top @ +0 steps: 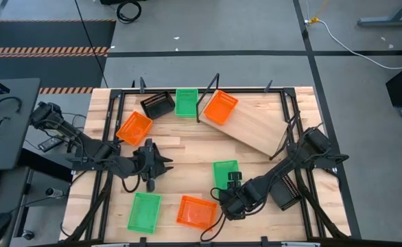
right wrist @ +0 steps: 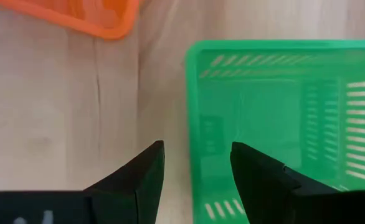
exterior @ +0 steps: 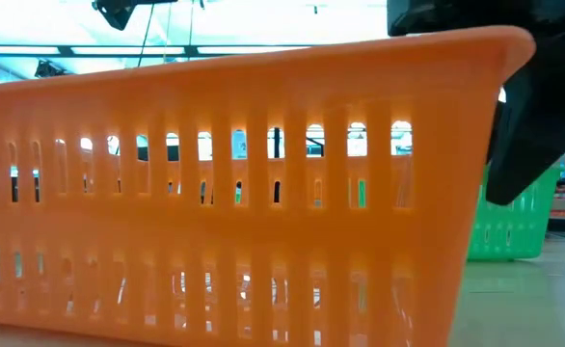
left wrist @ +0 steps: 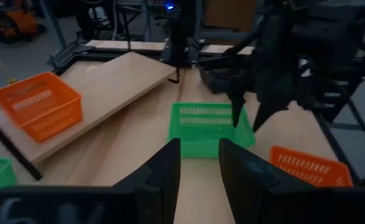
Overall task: Stack baskets on shelf by color
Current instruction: Put the bottom right green basket on the shelf
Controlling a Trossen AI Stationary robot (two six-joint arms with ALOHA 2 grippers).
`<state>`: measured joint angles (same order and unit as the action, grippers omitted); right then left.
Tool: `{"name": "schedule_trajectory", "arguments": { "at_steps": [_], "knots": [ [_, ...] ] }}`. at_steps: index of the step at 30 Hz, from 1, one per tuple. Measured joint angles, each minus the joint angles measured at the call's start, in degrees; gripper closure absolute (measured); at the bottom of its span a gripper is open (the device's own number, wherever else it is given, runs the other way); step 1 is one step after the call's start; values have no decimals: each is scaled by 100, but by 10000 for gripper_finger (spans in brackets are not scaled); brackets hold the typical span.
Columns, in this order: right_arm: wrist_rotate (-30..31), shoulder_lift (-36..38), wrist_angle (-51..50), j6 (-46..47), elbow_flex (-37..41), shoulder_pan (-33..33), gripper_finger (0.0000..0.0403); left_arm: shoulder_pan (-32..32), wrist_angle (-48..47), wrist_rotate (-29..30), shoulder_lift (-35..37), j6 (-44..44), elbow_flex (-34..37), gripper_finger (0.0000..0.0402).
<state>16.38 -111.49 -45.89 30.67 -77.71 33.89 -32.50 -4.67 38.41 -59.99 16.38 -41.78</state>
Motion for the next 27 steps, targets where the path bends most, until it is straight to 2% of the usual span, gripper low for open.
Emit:
{"name": "schedule_trajectory", "arguments": {
  "at_steps": [5,10,16,22,27],
  "knots": [
    [149,-6,29,404,0,-41,214,-89,-63,103,0,155,0,285],
    [96,-6,384,383,131,-72,231,-189,-209,309,0,249,0,285],
    [87,-6,346,464,190,-59,292,-187,-411,473,-1,442,0,285],
    [96,-6,375,294,188,-79,384,-189,-428,476,-185,555,0,285],
    [87,23,318,255,188,-195,386,-181,-419,601,-306,554,0,285]
  ]
}}
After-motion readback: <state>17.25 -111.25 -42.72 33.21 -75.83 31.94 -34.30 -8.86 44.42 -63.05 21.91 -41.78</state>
